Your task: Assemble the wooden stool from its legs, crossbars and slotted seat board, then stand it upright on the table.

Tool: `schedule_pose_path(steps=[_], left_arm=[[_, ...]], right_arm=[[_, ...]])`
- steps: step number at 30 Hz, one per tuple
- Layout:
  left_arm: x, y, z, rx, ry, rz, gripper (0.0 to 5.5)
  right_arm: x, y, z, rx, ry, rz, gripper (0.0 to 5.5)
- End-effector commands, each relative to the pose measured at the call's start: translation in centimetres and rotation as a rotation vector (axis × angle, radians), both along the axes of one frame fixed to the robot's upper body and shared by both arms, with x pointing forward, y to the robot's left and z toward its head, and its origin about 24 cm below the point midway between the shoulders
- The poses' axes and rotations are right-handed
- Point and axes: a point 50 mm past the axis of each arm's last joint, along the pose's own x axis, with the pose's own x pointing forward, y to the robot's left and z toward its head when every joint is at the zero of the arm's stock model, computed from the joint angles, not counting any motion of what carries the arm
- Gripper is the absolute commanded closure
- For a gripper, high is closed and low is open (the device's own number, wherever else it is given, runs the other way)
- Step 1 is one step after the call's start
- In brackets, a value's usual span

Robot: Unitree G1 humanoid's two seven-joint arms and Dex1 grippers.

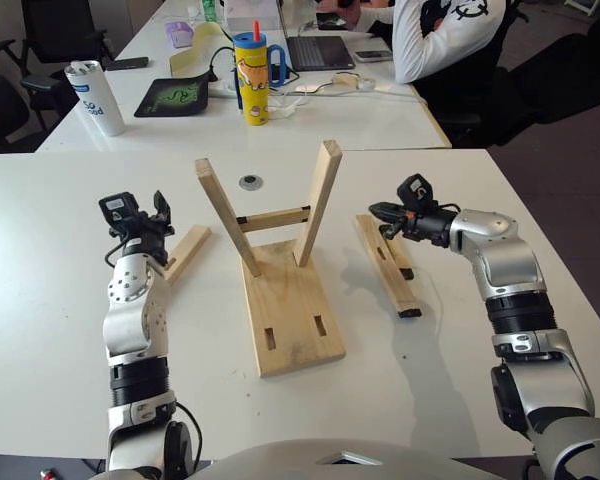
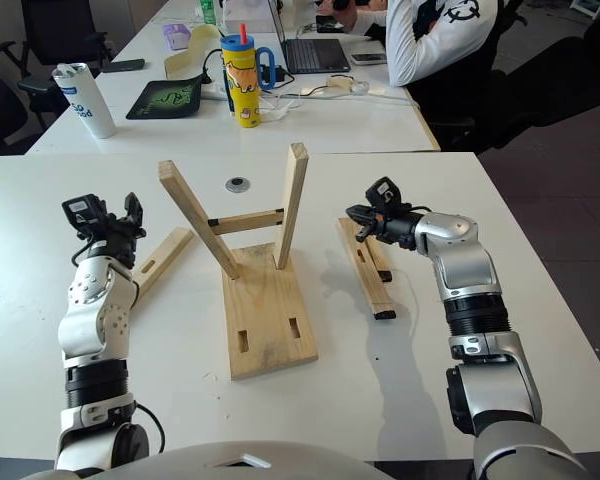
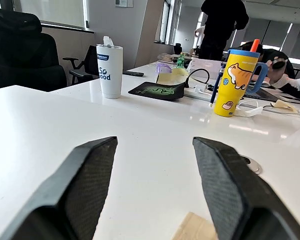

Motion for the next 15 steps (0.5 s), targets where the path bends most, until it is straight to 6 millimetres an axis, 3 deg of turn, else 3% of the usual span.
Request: schedule_pose_path(steps=[1, 8, 15], left_arm=[[-0.8, 0.1, -0.4, 0.025, 0.040, -0.051, 2.67], [-1.9, -2.6, -1.4, 0.036, 0.086, -0.183, 2.67], [-2.4, -3.8, -2.3, 0.021, 0.094, -0.195, 2.87]], right_arm=[[-0.8, -1.9, -3.3, 0.005, 0.043, -0.243, 5.48], [-4.3, -2.6, -5.8, 0.075, 0.161, -0.366, 4.43], [-5.2, -1.4, -6.7, 0.137, 0.304, -0.305, 3.28]])
